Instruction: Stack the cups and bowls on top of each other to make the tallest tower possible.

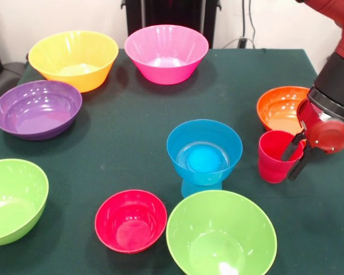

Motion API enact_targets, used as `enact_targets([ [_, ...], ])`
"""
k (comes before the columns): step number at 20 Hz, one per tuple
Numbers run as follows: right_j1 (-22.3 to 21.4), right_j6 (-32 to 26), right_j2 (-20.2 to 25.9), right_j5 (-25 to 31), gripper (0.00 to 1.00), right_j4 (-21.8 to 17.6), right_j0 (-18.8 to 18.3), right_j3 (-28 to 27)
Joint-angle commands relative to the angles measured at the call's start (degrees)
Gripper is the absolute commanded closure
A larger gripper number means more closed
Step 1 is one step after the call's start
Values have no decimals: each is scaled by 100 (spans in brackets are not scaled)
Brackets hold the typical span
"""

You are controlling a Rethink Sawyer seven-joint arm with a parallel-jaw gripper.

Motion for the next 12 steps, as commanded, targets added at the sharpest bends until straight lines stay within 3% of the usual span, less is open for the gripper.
enact_targets([
  [1, 163, 354, 1192, -178, 0, -128, -100, 15],
  [12, -3, 247, 1487, -269, 0, -177, -86, 209],
])
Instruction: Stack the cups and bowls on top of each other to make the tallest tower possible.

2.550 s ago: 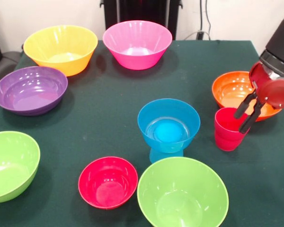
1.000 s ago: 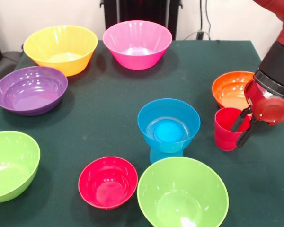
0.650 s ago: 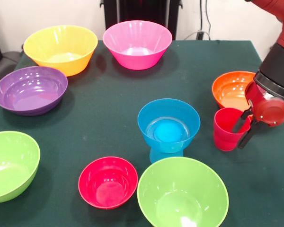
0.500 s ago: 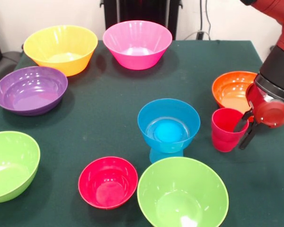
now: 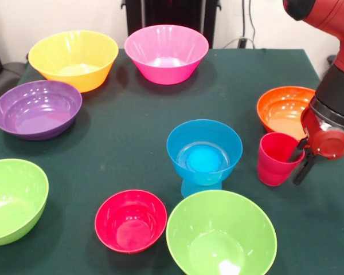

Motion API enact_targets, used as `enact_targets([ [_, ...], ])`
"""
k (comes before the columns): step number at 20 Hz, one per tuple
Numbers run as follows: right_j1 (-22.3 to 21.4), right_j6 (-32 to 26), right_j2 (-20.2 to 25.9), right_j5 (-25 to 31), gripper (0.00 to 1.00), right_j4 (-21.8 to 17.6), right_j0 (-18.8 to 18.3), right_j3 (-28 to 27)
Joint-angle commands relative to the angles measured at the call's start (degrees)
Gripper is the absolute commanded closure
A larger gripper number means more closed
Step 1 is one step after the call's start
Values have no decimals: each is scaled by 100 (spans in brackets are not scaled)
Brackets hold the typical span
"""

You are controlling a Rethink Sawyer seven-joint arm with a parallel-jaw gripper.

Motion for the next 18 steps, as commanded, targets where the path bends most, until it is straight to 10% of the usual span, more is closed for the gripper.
enact_targets([
  [1, -27, 234, 1110, -290, 0, -183, -84, 232],
  [4, -79, 212, 1146, -294, 0, -216, -96, 279],
  [5, -114, 205, 1149, -247, 100, -238, -103, 300],
  [18, -876, -150, 910, 277, 100, -506, -334, 593],
])
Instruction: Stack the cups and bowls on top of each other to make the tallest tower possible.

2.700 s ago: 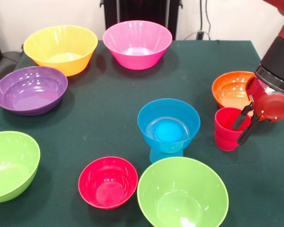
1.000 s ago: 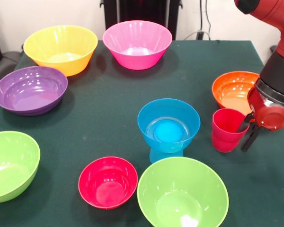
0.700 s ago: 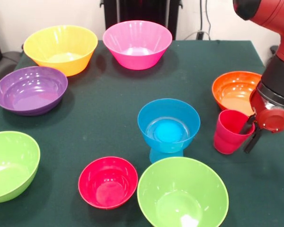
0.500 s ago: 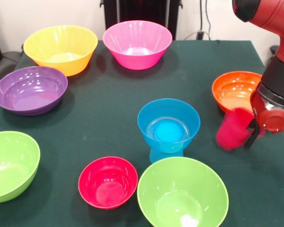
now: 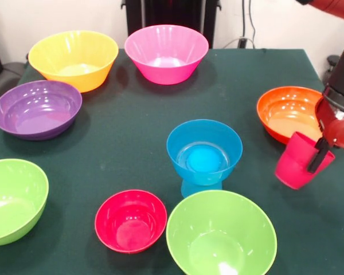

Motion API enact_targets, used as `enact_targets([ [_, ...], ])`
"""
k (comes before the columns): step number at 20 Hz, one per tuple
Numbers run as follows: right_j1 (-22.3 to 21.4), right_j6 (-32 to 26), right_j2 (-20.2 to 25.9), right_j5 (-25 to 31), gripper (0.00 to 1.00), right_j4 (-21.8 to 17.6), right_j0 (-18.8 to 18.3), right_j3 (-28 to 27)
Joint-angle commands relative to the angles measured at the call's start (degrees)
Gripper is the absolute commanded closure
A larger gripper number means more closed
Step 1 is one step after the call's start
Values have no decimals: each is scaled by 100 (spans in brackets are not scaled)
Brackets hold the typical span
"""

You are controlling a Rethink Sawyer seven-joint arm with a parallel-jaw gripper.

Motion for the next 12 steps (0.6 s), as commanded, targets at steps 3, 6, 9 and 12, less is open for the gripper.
enact_targets([
  [3, -689, -282, 589, 550, 100, -604, -432, 488],
  [6, -819, -323, 529, 713, 100, -723, -575, 384],
  [9, -1014, -407, 514, 835, 100, -862, -753, 317],
  [12, -1208, -461, 530, 998, 100, -998, -920, 221],
])
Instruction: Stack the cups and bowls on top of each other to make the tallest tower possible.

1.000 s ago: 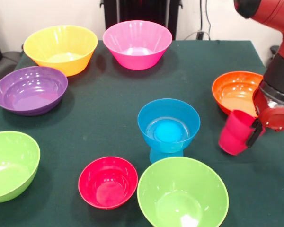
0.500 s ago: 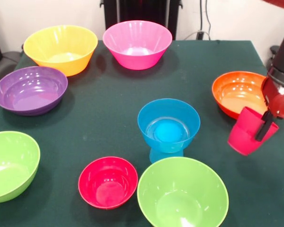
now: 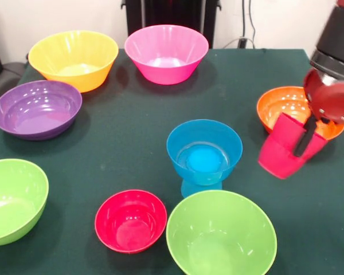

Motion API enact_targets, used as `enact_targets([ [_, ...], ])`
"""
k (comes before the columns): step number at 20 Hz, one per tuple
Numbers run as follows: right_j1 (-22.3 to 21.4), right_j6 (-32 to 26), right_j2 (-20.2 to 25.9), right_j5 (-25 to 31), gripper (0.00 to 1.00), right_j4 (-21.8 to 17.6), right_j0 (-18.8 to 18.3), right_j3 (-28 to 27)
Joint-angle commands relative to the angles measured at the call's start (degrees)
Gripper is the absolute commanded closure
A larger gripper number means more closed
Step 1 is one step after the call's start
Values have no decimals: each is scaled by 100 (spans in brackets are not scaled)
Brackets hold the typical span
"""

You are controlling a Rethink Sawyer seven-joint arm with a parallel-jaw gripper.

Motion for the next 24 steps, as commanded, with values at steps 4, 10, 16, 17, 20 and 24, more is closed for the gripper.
enact_targets([
  [4, -658, -477, 587, 1151, 100, -677, -731, -159],
  [10, -763, -439, 738, 1534, 100, -702, -1133, -755],
  [16, -1117, -597, 902, 1704, 100, -662, -1349, -876],
  [17, -1209, -672, 981, 1708, 100, -644, -1389, -856],
  [20, -1338, -791, 1157, 1689, 100, -622, -1484, -820],
  [24, -1635, -1020, 1545, 1479, 100, -592, -1590, -431],
])
